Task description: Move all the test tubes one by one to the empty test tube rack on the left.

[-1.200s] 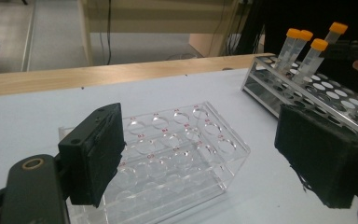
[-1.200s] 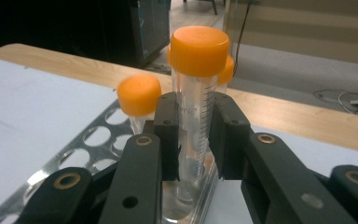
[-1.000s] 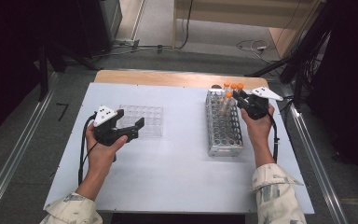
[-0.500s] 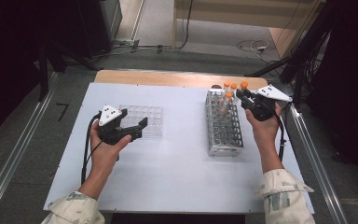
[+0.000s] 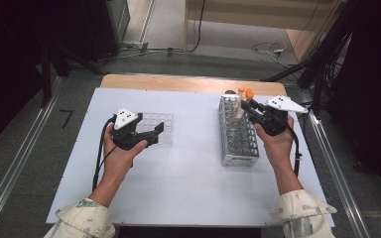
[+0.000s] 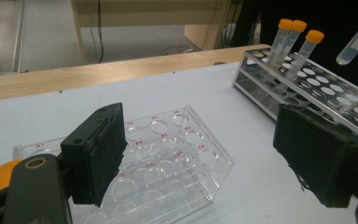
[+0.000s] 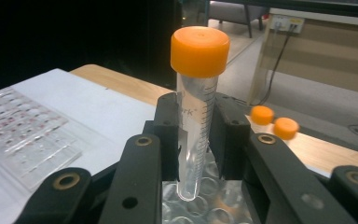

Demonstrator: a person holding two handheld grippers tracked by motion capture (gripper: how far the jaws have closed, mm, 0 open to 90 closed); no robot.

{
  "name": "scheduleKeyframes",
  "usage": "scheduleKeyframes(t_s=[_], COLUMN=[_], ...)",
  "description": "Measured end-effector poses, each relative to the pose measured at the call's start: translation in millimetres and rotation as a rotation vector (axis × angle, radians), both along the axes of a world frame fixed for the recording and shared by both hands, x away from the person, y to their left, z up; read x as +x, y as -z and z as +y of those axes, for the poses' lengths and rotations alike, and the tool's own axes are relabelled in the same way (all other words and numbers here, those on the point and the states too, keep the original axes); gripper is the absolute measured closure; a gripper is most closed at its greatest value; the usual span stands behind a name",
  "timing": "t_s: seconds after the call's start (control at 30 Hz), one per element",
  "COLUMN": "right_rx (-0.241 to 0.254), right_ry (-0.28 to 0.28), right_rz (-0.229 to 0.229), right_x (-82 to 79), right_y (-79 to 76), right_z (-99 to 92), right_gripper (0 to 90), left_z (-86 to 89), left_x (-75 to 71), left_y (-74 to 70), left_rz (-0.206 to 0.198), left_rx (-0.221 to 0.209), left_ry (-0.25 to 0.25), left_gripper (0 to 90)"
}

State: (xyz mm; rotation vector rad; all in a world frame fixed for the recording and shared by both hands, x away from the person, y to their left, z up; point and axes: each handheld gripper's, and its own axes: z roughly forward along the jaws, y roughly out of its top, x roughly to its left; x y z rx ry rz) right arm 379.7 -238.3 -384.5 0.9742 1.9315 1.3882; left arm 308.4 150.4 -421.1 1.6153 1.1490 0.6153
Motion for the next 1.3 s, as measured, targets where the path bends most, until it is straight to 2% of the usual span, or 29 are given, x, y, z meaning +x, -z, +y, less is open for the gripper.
scheduleKeyframes(t_s=[0.1, 0.17, 0.27, 0.33, 0.37, 0.47, 0.5, 0.53, 0.6, 0.73, 0.9, 1.3], right_rx=[0.005, 0.004, 0.002, -0.003, -0.003, -0.013, -0.013, -0.013, -0.032, -0.03, -0.05, -0.079], right_ry=[-0.021, -0.036, -0.054, -0.085, -0.085, -0.111, -0.128, -0.128, -0.151, -0.175, -0.214, -0.25], right_rz=[0.004, 0.029, 0.037, 0.04, 0.04, 0.049, 0.055, 0.055, 0.054, 0.068, 0.088, 0.119], right_x=[-2.8, -5.7, -8.6, -13.1, -13.1, -17.1, -20.1, -20.1, -24.3, -27.5, -34.1, -38.6], right_y=[0.8, 2.9, 4.5, 7.0, 7.0, 9.4, 10.9, 10.9, 13.5, 17.6, 27.1, 42.7], right_z=[9.6, 21.7, 31.6, 47.4, 47.4, 63.6, 74.1, 74.1, 88.9, 100.0, 116.5, 138.8], right_gripper=[71.9, 71.9, 71.9, 71.9, 71.9, 71.9, 71.9, 71.9, 71.9, 71.9, 71.9, 71.9], left_z=[-3.6, -5.3, -6.2, -5.9, -5.8, -4.9, -4.7, -4.5, -4.8, -6.9, -11.8, -34.0], left_x=[-1.1, -1.6, -1.7, -1.5, -1.5, -1.6, -1.8, -2.0, -2.4, -3.6, -4.4, -3.2], left_y=[-3.8, -6.4, -8.4, -8.8, -8.8, -9.0, -9.2, -9.4, -9.9, -9.9, -10.1, -11.2], left_rz=[-0.012, -0.019, -0.027, -0.028, -0.028, -0.028, -0.029, -0.031, -0.035, -0.034, -0.042, -0.06], left_rx=[-0.001, 0.001, 0.0, -0.002, -0.003, -0.002, -0.003, -0.004, -0.008, -0.005, -0.01, -0.005], left_ry=[0.01, 0.014, 0.01, 0.01, 0.009, 0.007, 0.006, 0.006, 0.005, 0.016, 0.028, 0.073], left_gripper=[16.9, 16.9, 16.9, 16.9, 16.9, 16.6, 16.5, 16.5, 16.4, 16.4, 16.5, 16.9])
